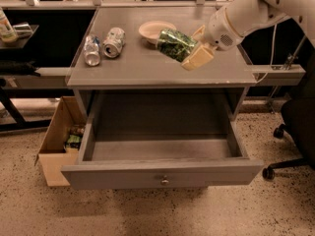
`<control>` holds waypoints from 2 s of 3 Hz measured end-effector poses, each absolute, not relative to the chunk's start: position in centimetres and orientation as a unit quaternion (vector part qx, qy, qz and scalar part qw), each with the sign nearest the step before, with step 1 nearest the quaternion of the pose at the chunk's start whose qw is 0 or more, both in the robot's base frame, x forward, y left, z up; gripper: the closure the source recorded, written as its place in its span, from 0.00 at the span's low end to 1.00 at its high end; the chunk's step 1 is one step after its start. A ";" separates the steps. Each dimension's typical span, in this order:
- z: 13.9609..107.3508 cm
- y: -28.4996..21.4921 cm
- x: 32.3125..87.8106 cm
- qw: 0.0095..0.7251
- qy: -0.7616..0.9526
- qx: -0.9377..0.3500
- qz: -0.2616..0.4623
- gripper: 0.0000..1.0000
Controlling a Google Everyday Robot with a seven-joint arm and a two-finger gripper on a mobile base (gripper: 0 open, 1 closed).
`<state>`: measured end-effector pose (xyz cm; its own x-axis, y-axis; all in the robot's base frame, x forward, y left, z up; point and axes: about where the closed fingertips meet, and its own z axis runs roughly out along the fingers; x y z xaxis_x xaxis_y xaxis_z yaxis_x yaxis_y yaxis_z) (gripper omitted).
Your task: Place green can into top drawer
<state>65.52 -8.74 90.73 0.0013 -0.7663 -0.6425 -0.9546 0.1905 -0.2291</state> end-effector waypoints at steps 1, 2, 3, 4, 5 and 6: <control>90.0 -8.6 65.4 0.332 0.693 -0.624 0.142 1.00; 88.4 -8.5 64.8 0.314 0.694 -0.630 0.152 1.00; 88.4 -9.0 62.6 0.315 0.677 -0.656 0.109 1.00; 83.0 -8.6 57.5 0.268 0.672 -0.684 0.090 1.00; 78.6 -8.5 54.7 0.229 0.675 -0.693 0.106 1.00; 77.8 -8.5 54.2 0.222 0.675 -0.695 0.110 1.00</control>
Offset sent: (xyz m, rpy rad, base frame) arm -0.0135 0.0000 -0.0382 -0.0379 0.0851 0.0425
